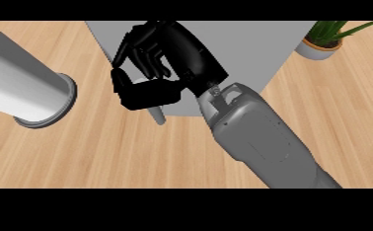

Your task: Pick up the wine, place it into the cabinet and close the cabinet

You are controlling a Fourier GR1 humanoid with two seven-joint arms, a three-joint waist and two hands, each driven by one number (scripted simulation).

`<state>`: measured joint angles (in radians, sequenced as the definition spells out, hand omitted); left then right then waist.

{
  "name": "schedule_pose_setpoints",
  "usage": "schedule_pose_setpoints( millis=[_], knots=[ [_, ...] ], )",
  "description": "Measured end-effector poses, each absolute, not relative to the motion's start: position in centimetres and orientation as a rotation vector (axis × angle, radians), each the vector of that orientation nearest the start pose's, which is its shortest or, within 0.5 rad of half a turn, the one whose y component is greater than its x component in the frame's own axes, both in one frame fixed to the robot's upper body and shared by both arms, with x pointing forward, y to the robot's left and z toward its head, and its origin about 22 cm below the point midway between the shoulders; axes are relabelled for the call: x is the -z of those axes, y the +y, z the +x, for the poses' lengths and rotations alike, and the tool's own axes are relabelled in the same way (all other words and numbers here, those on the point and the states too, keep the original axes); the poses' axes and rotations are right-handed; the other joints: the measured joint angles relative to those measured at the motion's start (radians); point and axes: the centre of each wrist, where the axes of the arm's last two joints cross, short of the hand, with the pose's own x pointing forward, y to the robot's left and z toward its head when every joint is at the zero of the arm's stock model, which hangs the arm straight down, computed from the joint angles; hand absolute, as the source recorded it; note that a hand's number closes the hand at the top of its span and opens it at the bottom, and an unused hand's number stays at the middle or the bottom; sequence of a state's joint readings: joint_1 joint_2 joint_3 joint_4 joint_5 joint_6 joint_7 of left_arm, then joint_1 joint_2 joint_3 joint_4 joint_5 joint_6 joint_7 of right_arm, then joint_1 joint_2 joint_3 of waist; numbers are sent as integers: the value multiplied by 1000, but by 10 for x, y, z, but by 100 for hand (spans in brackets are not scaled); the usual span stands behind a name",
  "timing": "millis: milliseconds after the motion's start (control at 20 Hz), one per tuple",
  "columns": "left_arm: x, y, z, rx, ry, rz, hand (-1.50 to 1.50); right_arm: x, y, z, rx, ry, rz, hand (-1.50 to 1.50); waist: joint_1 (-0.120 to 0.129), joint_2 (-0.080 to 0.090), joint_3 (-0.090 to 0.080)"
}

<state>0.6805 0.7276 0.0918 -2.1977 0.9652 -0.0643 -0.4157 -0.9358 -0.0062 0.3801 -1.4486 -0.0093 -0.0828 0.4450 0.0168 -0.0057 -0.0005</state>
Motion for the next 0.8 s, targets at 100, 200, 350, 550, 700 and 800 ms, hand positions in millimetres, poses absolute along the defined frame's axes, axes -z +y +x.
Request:
schedule_pose_setpoints(
  millis=[100, 200, 350, 550, 700, 800],
  knots=[
    [-113, 335, 101, -165, -1879, -280, -150, -214, -27, 322, -748, -1820, 248, 150, 0, -7, -2],
    [-113, 332, 109, -159, -1870, -283, -150, -212, -27, 327, -763, -1824, 257, 150, -4, -10, -2],
    [-110, 323, 115, -160, -1861, -292, -150, -210, -32, 334, -803, -1839, 280, 150, -2, -15, -7],
    [-105, 313, 124, -167, -1862, -290, -150, -207, -36, 340, -845, -1867, 289, 150, -2, -18, -12],
    [-102, 307, 130, -167, -1870, -285, -150, -207, -40, 343, -870, -1875, 303, 150, -2, -20, -16],
    [-101, 304, 134, -172, -1870, -287, -150, -206, -42, 346, -886, -1882, 311, 150, 1, -22, -17]
  ],
)
